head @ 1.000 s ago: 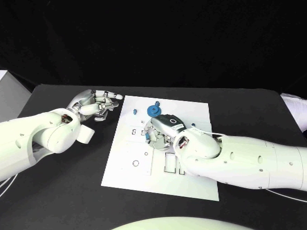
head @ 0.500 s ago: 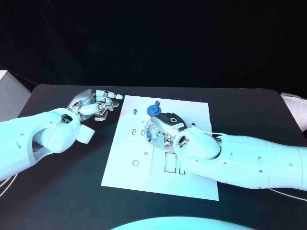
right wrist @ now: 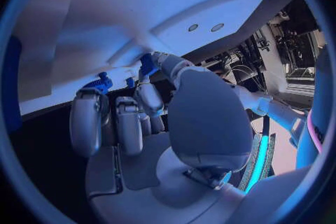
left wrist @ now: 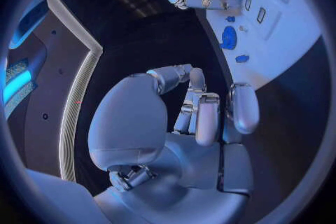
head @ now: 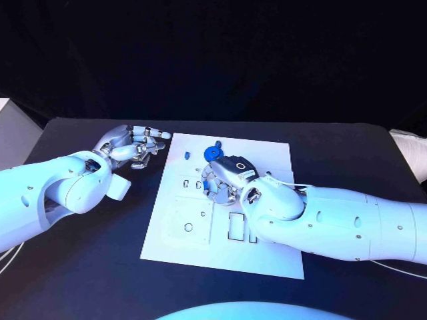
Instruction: Assemble the parts on the task board
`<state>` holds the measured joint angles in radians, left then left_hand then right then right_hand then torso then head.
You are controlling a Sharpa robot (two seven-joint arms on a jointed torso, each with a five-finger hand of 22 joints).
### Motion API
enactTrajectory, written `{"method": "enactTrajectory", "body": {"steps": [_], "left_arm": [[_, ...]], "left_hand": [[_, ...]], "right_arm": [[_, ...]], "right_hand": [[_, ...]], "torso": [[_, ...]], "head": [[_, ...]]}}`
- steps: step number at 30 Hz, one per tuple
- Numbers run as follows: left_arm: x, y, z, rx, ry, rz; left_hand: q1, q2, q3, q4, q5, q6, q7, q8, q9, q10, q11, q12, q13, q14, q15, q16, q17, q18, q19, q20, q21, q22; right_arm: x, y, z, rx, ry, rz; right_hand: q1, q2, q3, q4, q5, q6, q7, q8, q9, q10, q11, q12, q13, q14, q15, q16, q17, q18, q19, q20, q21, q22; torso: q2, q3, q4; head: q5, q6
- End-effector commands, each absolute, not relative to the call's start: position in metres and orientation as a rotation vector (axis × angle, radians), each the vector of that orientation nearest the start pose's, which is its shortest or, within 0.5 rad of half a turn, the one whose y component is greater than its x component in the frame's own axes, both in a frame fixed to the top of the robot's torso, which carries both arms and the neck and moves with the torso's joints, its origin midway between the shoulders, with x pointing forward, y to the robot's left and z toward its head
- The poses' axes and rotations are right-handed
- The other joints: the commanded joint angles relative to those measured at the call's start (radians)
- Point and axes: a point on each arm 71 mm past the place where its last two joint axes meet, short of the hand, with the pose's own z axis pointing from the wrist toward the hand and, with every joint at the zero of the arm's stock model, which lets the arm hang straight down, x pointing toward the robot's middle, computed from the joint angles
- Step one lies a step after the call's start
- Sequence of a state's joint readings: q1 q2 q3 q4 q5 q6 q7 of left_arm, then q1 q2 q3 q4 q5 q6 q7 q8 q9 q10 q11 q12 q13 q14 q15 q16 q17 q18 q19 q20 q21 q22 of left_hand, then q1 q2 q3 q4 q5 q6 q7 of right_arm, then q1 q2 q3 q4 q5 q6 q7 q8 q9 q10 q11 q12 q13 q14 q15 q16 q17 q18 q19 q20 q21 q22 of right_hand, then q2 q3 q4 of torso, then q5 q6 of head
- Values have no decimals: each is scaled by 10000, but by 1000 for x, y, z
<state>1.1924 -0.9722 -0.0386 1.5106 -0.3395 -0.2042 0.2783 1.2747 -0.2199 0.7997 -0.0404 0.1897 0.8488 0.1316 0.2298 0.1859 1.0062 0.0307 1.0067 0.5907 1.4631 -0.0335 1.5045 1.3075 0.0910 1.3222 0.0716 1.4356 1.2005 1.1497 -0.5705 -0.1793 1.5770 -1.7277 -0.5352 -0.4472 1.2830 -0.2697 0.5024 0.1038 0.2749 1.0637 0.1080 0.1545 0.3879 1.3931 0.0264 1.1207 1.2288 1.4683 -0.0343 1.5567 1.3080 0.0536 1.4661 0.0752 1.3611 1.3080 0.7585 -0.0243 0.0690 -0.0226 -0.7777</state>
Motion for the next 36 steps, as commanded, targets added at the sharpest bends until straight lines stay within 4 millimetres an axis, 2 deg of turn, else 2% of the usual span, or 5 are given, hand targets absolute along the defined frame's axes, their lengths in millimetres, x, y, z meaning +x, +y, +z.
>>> {"method": "enactTrajectory", "body": {"steps": [1, 11, 24, 29, 36], "left_arm": [[482, 265, -183, -8140, 16194, -13622], [482, 265, -183, -8136, 16213, -13620], [482, 265, -183, -8121, 16241, -13619], [482, 265, -183, -8115, 16251, -13622], [482, 265, -183, -8114, 16259, -13619]], "left_hand": [[-42, 40, -36, -7, -35, 11, 61, 0, 16, 22, 59, -31, -7, 509, 72, 21, 1156, -108, 17, 42, -18, 8], [-42, 40, -36, -7, -35, 11, 61, 0, 16, 22, 59, -31, -7, 509, 72, 21, 1156, -108, 17, 42, -18, 8], [-42, 40, -36, -7, -35, 11, 61, 0, 16, 22, 59, -31, -7, 509, 72, 21, 1156, -108, 17, 42, -18, 8], [-37, 57, -72, -8, -34, 25, 68, -5, 19, 15, 68, -38, -16, 508, 82, 19, 1154, -108, 21, 52, -18, 10], [-37, 57, -72, -8, -34, 25, 68, -5, 19, 15, 68, -38, -16, 508, 82, 19, 1154, -108, 21, 52, -18, 10]], "right_arm": [[430, -64, -229, -2632, 15566, 6428], [431, -64, -229, -2614, 15583, 6408], [431, -63, -229, -2551, 15575, 6373], [431, -63, -229, -2530, 15565, 6371], [432, -63, -229, -2518, 15573, 6350]], "right_hand": [[-51, -10, -37, 34, -41, 75, 7, 57, 15, 55, -28, 17, 1, 937, -79, -2, 2248, -92, 212, -96, 37, 1576], [-87, -32, -69, 53, -108, 54, 13, 45, 14, 58, -23, 32, 19, 938, -78, -1, 2252, -90, 208, -99, 24, 1573], [-185, -35, -206, 158, -600, 41, 9, 36, 26, 67, -21, 49, 57, 939, -76, 0, 2256, -88, 208, -102, -1, 1578], [-230, -17, -321, 250, -987, 36, 4, 32, 33, 67, -22, 36, 63, 940, -77, 2, 2262, -90, 215, -103, 0, 1590], [-243, -14, -341, 270, -1026, 35, 5, 30, 33, 69, -20, 38, 67, 938, -77, -3, 2251, -86, 208, -103, -21, 1581]], "torso": [[-5, -3, -1], [-2, -3, -1], [0, 0, -7], [-2, -1, -1], [-2, -1, 1]], "head": [[-1, -4], [-4, -9], [-12, -12], [-15, -18], [-22, -21]]}}
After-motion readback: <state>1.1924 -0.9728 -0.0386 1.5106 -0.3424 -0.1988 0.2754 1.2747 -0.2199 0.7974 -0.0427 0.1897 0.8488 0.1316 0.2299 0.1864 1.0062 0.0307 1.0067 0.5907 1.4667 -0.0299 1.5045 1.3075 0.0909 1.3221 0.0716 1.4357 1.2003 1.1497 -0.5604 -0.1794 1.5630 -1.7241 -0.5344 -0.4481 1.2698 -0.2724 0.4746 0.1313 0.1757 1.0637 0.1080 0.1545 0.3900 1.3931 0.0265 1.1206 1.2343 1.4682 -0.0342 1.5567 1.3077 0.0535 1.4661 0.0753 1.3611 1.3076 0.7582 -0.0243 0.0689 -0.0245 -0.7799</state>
